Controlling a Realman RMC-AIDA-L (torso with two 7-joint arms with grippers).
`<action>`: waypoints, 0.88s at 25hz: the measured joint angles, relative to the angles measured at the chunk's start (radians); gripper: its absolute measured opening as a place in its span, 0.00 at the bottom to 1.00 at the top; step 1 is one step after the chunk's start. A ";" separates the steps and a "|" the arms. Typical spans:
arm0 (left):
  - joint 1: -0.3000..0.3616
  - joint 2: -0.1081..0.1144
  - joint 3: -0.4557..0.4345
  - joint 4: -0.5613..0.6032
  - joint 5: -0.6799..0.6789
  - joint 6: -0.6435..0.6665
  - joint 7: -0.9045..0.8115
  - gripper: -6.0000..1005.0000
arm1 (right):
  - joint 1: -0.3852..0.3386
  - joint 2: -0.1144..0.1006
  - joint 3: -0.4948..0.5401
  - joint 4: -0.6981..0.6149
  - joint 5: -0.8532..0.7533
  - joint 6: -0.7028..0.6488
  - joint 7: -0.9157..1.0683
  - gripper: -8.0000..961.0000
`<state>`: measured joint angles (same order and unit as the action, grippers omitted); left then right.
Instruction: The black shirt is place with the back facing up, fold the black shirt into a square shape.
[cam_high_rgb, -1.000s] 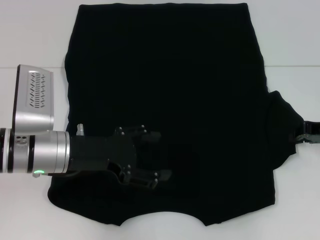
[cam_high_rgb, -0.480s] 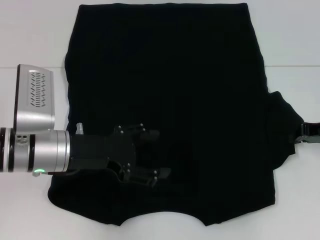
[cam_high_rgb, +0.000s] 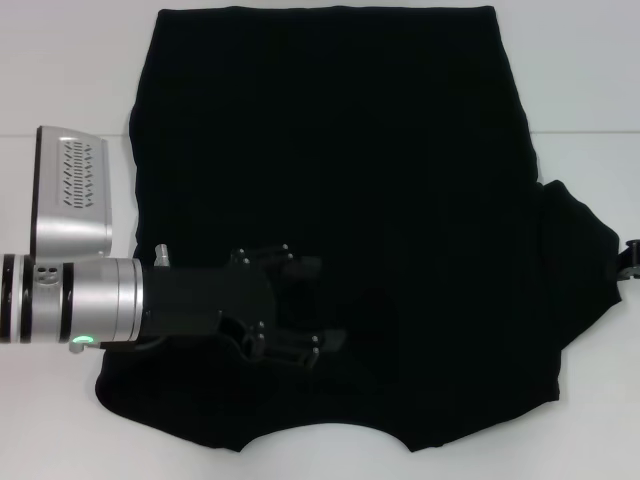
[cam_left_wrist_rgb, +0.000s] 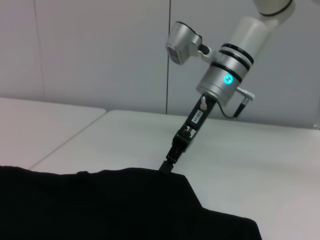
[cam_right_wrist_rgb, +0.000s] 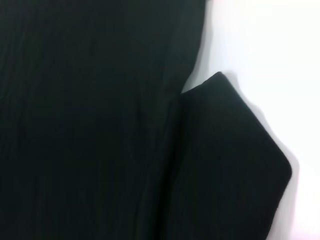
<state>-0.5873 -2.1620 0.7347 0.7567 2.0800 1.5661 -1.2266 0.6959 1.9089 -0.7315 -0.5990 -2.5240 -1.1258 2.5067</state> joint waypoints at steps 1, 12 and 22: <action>0.001 0.000 0.000 -0.001 -0.005 0.000 -0.001 0.93 | -0.005 -0.002 0.004 -0.005 0.000 -0.002 -0.001 0.01; 0.012 -0.001 0.000 -0.006 -0.037 0.008 -0.013 0.93 | -0.042 -0.008 0.094 -0.049 0.001 -0.061 -0.050 0.01; 0.012 0.001 0.000 -0.004 -0.038 0.008 -0.014 0.93 | -0.096 -0.004 0.179 -0.051 0.001 -0.086 -0.054 0.02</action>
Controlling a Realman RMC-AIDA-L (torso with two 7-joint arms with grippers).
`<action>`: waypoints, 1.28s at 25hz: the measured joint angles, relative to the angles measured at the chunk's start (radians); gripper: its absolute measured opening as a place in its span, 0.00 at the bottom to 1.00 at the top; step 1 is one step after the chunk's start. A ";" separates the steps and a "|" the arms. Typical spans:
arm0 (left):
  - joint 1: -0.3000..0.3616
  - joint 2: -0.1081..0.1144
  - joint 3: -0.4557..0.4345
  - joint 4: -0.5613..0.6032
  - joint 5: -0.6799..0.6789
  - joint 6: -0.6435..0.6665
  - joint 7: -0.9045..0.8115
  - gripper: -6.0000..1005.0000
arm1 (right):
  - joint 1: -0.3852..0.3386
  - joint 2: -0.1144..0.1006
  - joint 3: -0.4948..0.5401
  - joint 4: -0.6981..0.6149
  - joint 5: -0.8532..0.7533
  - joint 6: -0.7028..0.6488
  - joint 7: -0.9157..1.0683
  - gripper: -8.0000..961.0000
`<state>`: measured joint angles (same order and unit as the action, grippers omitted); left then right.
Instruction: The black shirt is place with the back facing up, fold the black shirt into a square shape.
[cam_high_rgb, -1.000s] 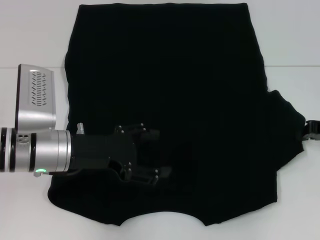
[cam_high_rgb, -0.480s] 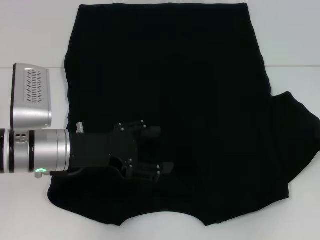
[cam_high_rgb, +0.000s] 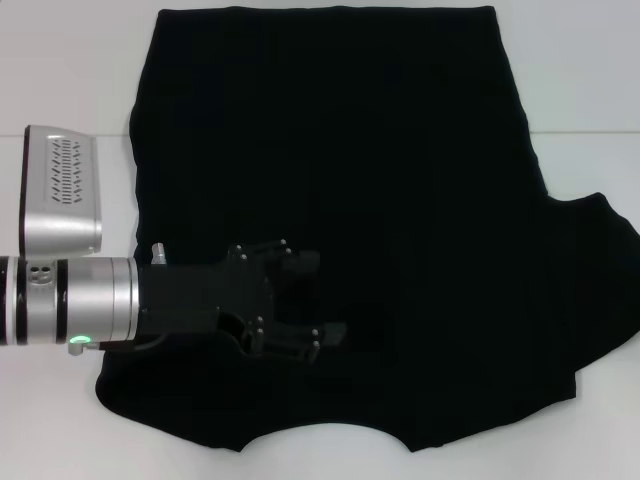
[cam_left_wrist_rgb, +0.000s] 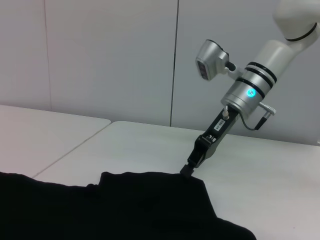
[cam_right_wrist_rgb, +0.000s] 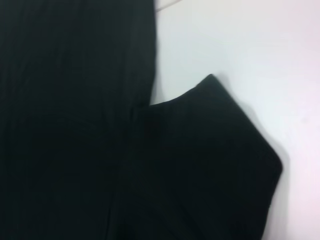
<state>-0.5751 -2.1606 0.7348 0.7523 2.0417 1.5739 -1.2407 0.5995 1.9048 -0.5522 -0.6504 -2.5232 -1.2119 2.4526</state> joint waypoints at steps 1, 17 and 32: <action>0.000 0.000 0.000 0.000 0.000 0.000 0.000 0.93 | -0.006 -0.001 0.008 -0.002 0.000 -0.002 0.000 0.02; -0.003 0.000 0.000 -0.001 0.000 -0.008 0.000 0.93 | -0.041 0.007 0.074 -0.064 0.003 -0.040 -0.026 0.02; 0.000 -0.001 0.000 -0.002 -0.002 -0.011 -0.015 0.93 | 0.193 0.072 -0.131 -0.050 0.034 -0.061 -0.043 0.02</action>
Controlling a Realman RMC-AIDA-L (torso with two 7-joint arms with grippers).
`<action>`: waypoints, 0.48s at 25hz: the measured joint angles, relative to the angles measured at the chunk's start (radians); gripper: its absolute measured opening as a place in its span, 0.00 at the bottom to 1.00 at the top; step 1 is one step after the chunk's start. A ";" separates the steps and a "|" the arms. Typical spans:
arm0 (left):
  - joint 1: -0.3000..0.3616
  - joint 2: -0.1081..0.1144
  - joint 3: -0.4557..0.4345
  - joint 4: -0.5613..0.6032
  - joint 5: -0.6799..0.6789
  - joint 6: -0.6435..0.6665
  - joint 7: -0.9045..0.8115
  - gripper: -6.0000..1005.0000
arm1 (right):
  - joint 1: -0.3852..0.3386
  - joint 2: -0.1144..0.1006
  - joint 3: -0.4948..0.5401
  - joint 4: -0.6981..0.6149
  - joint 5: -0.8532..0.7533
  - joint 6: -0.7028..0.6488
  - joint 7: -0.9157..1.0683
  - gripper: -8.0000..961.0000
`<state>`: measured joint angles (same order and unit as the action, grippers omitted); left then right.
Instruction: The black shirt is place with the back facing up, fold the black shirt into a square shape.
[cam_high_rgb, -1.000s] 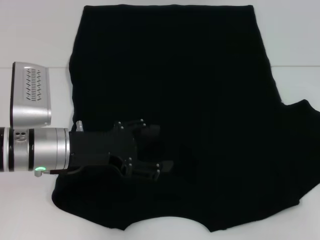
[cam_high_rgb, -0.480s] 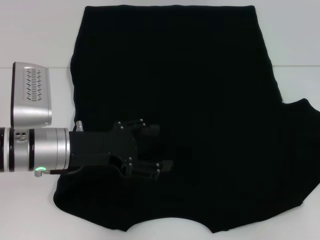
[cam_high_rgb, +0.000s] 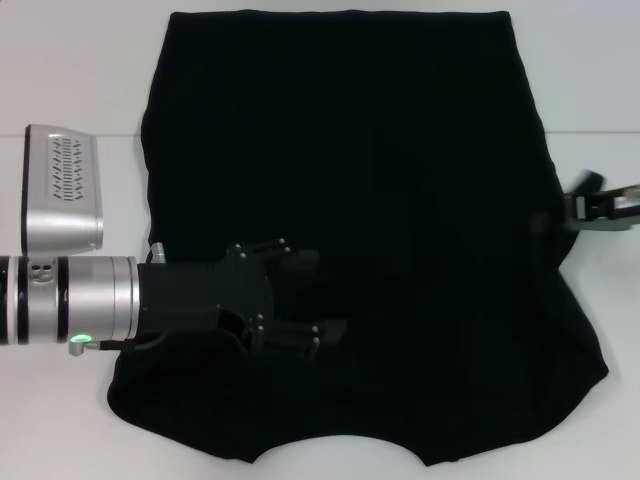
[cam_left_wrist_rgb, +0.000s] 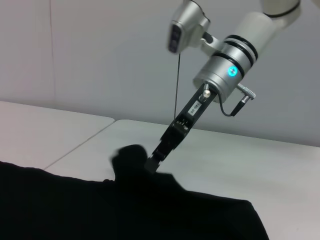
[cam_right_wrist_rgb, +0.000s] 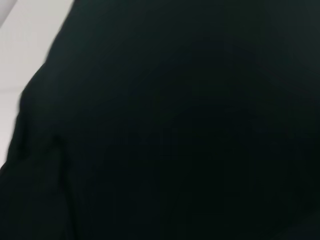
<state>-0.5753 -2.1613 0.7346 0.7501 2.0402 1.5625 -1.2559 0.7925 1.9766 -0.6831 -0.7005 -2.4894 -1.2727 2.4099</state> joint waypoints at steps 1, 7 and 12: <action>0.000 0.000 0.000 0.000 0.000 -0.001 -0.002 0.93 | 0.019 0.008 -0.038 0.001 -0.001 0.000 0.011 0.02; 0.000 0.000 0.000 -0.001 -0.001 -0.016 -0.019 0.93 | 0.035 0.015 -0.112 -0.004 -0.003 -0.030 0.035 0.09; 0.000 -0.002 0.000 -0.003 -0.001 -0.024 -0.021 0.93 | 0.024 0.007 -0.105 -0.005 -0.002 -0.021 0.057 0.24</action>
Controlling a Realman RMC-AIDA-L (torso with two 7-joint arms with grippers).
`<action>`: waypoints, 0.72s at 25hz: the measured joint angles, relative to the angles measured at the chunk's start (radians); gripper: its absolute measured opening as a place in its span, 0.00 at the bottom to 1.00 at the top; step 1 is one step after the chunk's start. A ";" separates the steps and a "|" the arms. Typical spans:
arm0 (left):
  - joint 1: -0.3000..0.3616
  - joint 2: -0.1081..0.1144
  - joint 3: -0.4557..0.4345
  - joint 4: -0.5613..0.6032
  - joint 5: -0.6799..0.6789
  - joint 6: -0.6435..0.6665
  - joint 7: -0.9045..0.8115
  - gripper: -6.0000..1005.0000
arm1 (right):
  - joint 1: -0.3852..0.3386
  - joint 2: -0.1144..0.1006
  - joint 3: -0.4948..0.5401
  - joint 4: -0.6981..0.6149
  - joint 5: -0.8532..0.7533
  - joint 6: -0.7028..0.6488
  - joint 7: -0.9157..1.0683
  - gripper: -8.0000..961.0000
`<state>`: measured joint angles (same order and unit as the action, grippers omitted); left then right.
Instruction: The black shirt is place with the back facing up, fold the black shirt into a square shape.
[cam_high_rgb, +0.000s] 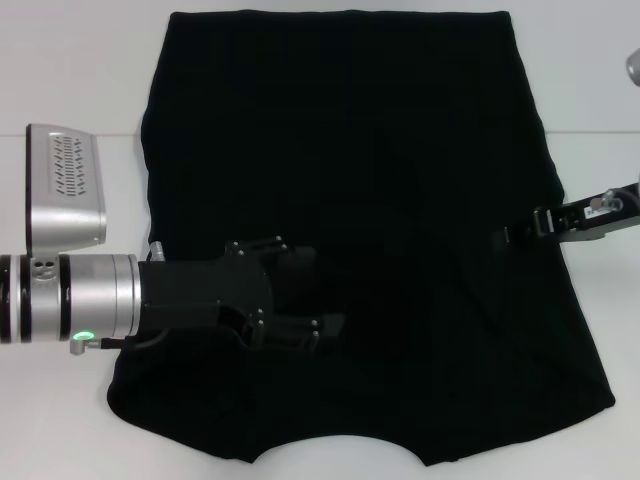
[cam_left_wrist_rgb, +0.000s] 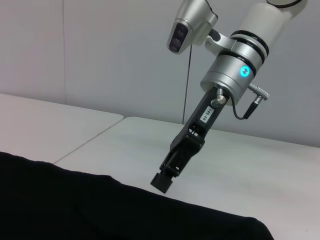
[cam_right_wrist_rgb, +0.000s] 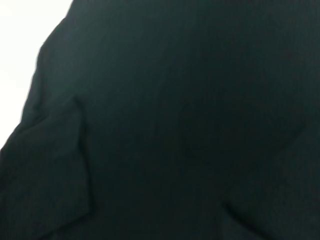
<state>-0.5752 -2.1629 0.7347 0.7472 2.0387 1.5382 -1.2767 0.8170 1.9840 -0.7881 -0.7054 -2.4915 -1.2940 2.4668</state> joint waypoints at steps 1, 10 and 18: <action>0.000 0.000 0.000 0.000 0.000 0.000 0.000 0.93 | -0.004 -0.005 0.000 0.001 0.000 0.009 0.010 0.26; -0.003 0.000 0.000 0.000 0.000 -0.018 0.000 0.93 | -0.024 -0.027 -0.002 0.062 0.001 0.065 0.042 0.48; 0.002 0.018 -0.057 0.003 0.001 0.066 -0.063 0.93 | -0.043 -0.014 0.000 0.080 0.102 0.107 -0.062 0.74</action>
<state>-0.5737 -2.1453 0.6775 0.7502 2.0399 1.6040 -1.3397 0.7742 1.9700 -0.7878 -0.6250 -2.3892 -1.1875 2.4048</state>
